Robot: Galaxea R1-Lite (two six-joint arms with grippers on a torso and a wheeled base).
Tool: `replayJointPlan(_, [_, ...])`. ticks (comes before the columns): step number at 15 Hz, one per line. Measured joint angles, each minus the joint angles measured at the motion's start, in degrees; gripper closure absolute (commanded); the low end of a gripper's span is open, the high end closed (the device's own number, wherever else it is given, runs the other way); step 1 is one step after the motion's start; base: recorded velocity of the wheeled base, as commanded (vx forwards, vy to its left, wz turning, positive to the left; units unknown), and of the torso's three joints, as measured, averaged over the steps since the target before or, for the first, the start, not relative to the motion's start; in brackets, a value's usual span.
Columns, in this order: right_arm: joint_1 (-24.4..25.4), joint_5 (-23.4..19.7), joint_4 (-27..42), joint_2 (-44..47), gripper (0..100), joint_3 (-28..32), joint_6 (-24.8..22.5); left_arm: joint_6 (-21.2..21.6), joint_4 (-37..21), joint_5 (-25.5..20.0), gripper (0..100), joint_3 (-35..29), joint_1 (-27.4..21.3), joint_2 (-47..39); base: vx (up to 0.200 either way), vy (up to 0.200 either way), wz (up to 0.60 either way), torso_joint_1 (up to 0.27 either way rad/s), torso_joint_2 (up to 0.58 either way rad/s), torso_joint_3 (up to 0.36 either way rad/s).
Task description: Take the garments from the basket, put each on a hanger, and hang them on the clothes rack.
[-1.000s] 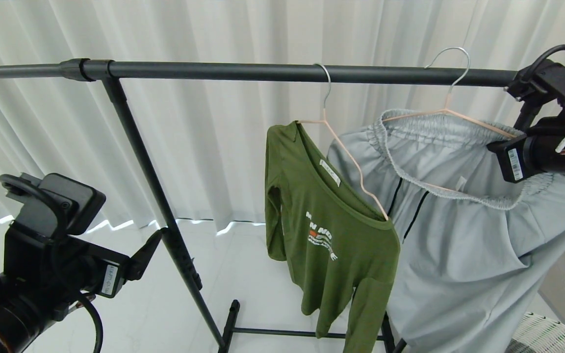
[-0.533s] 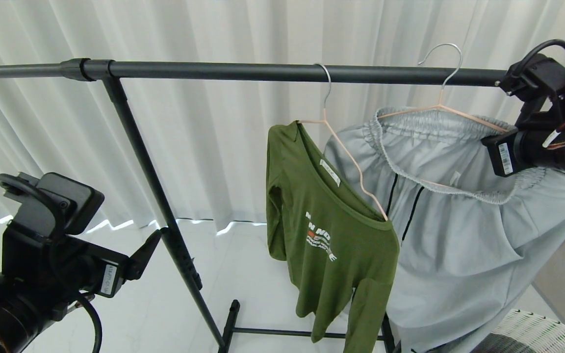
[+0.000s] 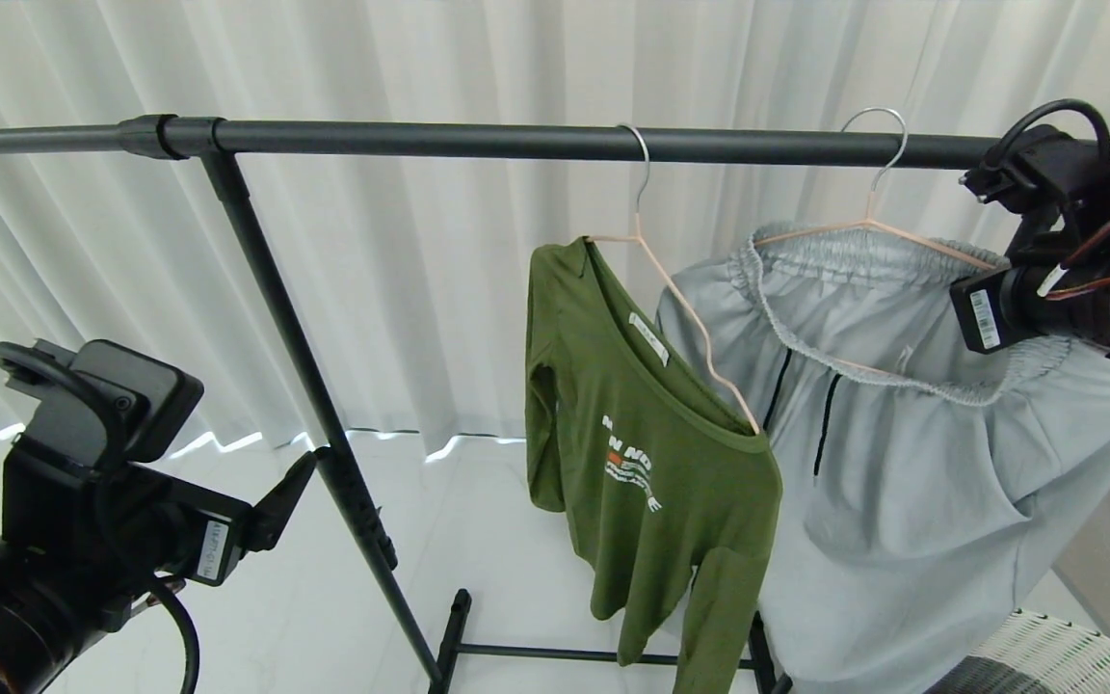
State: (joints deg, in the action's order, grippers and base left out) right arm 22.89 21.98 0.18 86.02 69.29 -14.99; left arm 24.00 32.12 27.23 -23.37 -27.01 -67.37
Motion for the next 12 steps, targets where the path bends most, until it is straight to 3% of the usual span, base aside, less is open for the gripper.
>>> replayJointPlan(8, [3.9,0.0,0.1,-0.7,100,-1.4,0.2,0.0,0.1,0.0,0,-0.2,0.0,0.0,0.000,0.000,0.00,0.000,0.00,0.000])
replayJointPlan(9, [4.1,0.0,0.1,-1.1,0,-1.9,0.6,0.0,0.1,0.0,0,-0.2,0.0,0.0,0.000,0.000,0.00,0.000,0.00,0.000])
replayJointPlan(12, [4.4,-0.1,-0.6,-3.0,0,-2.6,2.4,0.0,0.1,0.0,0,-0.2,0.0,0.0,0.000,0.000,0.00,0.000,0.00,0.000])
